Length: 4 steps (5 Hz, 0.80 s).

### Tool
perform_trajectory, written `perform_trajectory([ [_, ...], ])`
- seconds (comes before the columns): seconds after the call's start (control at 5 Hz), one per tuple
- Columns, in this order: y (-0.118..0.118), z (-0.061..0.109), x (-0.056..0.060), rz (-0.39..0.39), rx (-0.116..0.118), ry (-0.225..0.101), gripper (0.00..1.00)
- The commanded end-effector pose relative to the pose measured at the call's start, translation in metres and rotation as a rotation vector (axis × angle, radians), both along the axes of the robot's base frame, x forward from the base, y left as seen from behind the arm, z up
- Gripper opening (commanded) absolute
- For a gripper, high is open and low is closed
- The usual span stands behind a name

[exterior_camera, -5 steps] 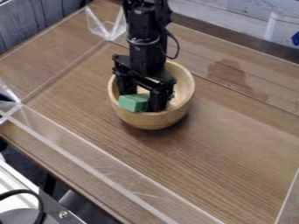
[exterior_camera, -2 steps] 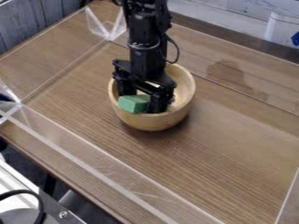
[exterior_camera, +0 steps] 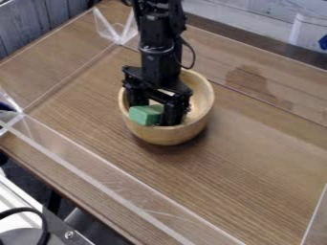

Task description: Put the green block in the brown bowl

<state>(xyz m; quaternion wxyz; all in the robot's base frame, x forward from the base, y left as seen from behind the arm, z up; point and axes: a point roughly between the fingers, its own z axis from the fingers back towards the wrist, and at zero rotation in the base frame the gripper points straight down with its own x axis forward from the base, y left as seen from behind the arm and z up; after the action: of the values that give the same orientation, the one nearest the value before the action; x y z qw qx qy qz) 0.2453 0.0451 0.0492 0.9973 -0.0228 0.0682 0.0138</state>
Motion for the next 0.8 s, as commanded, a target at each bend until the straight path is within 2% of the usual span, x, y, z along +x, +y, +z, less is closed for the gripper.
perform_trajectory([
  [0.0,0.005,0.029,0.014,0.013,0.009,-0.097,1.00],
  [0.2,0.005,0.047,0.018,0.019,0.003,-0.137,1.00],
  [0.4,0.002,0.077,0.024,0.023,-0.003,-0.195,1.00],
  [0.6,0.000,0.108,0.031,0.020,-0.005,-0.234,1.00],
])
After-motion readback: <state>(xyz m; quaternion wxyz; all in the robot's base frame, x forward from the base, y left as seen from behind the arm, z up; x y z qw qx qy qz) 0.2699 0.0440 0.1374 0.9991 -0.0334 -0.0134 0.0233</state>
